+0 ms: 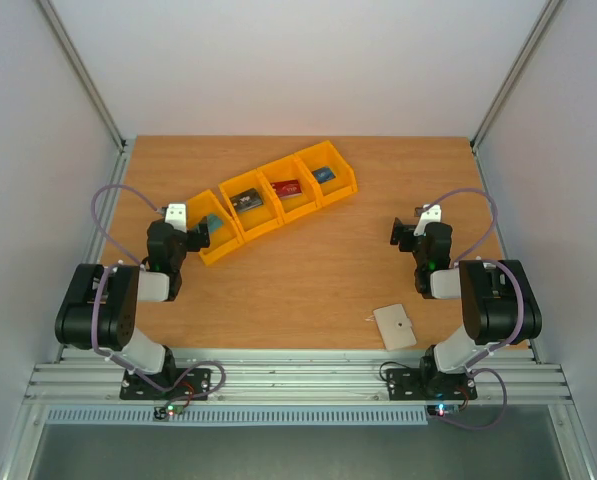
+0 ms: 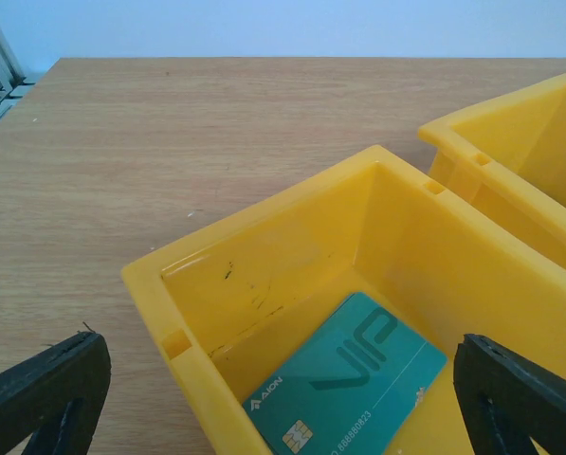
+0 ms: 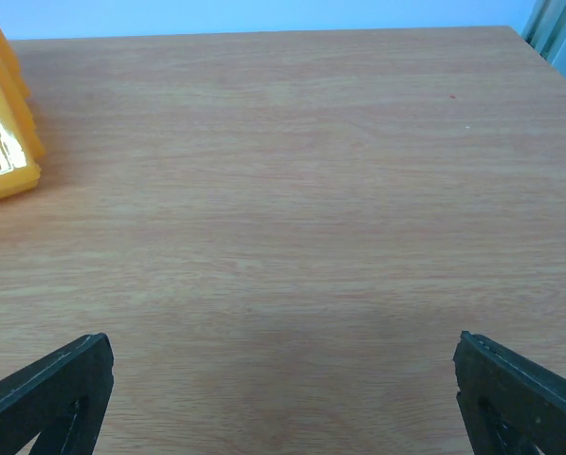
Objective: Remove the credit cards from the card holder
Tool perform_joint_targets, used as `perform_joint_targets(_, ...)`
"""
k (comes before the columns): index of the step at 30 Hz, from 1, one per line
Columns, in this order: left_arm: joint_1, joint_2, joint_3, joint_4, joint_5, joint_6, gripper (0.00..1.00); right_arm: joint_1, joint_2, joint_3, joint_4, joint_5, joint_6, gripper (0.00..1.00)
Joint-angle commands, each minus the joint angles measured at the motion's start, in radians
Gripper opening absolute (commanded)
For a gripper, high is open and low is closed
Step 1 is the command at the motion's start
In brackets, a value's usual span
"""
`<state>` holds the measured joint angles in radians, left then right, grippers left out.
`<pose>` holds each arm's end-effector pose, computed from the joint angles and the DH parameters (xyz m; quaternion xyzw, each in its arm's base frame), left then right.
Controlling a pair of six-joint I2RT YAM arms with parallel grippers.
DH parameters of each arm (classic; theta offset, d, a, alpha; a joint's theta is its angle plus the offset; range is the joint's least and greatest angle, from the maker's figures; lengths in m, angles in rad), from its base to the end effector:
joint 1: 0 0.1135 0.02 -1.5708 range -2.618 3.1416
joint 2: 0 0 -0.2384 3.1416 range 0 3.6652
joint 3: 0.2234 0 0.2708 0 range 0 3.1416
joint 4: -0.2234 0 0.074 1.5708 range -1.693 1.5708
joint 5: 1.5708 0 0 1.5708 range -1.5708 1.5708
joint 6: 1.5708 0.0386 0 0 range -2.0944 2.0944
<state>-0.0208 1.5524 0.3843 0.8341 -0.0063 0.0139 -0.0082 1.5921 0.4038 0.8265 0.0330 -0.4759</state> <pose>0.2806 -0.0056 0.0955 0.0123 0.8147 0.0006 0.5797 0.2846 -0.0036 0.0894 -0.1815 0.8025 -0.1494 0.5485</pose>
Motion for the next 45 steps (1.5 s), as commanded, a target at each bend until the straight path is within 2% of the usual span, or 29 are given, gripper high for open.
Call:
perform_joint_targets(1, 0.001, 0.005, 0.017, 0.055, 0.003, 0.016, 0.99, -0.002, 0.002, 0.009, 0.028, 0.009, 0.002, 0.99)
perform_joint_targets(13, 0.001, -0.027, 0.008, 0.054, 0.021, 0.022, 0.99, -0.002, 0.003, 0.009, 0.028, 0.009, 0.002, 0.99)
perform_joint_targets(19, 0.001, -0.213, -0.079, 0.066, -0.096, -0.030, 0.99, -0.006, 0.003, 0.023, 0.010, -0.004, 0.006, 0.98)
perform_joint_targets(21, 0.001, -0.306, -0.094, 0.031, -0.094, -0.038, 0.99, -0.038, -0.004, 0.022, -0.006, -0.074, 0.025, 0.98)
perform_joint_targets(23, 0.001, -0.395, -0.068, -0.045, -0.083, -0.046, 0.99, -0.041, -0.053, 0.037, -0.051, -0.057, 0.036, 0.98)
perform_joint_targets(27, 0.001, -0.523, 0.088, -0.368, 0.030, -0.094, 0.99, -0.041, -0.270, 0.228, -0.552, -0.111, 0.024, 0.99)
perform_joint_targets(30, 0.001, -0.542, 0.177, -0.523, 0.184, -0.147, 0.99, -0.041, -0.314, 0.445, -0.964, -0.166, 0.069, 0.99)
perform_joint_targets(33, 0.000, -0.551, 0.188, -0.532, 0.302, -0.226, 0.99, -0.028, -0.293, 0.628, -1.316, -0.242, 0.152, 0.99)
perform_joint_targets(35, -0.005, -0.550, 0.196, -0.545, 0.349, -0.262, 0.99, 0.004, -0.262, 0.743, -1.546, -0.220, 0.210, 0.98)
perform_joint_targets(38, -0.012, -0.547, 0.202, -0.560, 0.369, -0.260, 0.99, 0.165, -0.201, 0.856, -1.889, -0.131, 0.254, 0.97)
perform_joint_targets(40, -0.014, -0.543, 0.210, -0.566, 0.366, -0.259, 0.99, 0.301, -0.149, 0.910, -2.089, -0.006, 0.279, 0.98)
perform_joint_targets(42, -0.014, -0.538, 0.217, -0.569, 0.365, -0.269, 0.99, 0.401, -0.091, 0.933, -2.245, 0.074, 0.331, 0.98)
perform_joint_targets(45, -0.017, -0.534, 0.217, -0.566, 0.397, -0.274, 0.99, 0.462, -0.045, 0.887, -2.367, 0.065, 0.404, 0.99)
